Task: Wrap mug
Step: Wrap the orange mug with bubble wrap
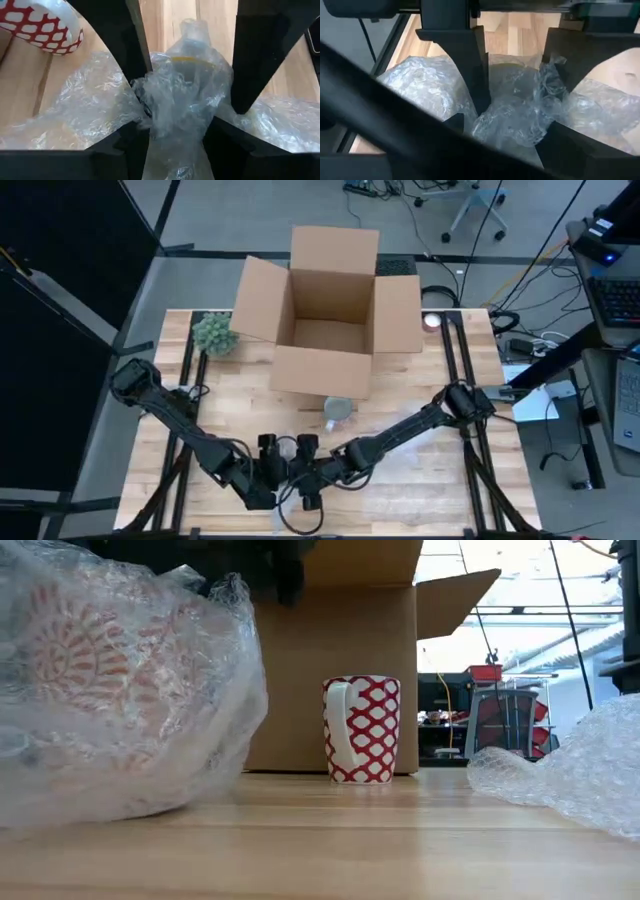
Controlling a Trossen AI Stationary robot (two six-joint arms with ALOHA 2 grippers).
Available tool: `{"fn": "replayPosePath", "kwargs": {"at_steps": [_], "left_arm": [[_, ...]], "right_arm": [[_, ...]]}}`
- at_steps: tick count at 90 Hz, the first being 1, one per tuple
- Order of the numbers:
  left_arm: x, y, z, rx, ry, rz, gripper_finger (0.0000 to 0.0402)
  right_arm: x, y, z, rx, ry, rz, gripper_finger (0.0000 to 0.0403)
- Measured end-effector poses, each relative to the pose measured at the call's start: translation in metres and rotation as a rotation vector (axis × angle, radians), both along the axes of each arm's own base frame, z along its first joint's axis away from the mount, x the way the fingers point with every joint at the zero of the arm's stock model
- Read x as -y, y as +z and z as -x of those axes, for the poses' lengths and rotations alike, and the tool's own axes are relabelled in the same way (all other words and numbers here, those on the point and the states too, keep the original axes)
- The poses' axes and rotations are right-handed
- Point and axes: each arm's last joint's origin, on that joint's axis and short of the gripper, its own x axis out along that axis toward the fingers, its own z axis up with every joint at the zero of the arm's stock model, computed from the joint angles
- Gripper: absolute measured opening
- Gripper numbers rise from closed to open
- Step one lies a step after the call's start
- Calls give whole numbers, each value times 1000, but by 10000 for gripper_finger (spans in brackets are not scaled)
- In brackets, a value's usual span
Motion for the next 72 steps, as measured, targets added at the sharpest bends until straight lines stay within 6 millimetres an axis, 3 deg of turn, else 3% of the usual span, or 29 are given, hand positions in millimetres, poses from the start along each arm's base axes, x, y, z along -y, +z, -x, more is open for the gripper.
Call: {"fn": "replayPosePath", "kwargs": {"at_steps": [26,52,72], "left_arm": [[-1,0,-1,-16,-17,10,161],[-3,-1,-2,-24,-20,14,161],[-3,10,-3,-50,-36,14,161]], "right_arm": [[-8,17,7,24,119,13,217],[-5,-20,-5,-47,105,3,217],[-5,-26,-5,-71,106,-2,217]]}}
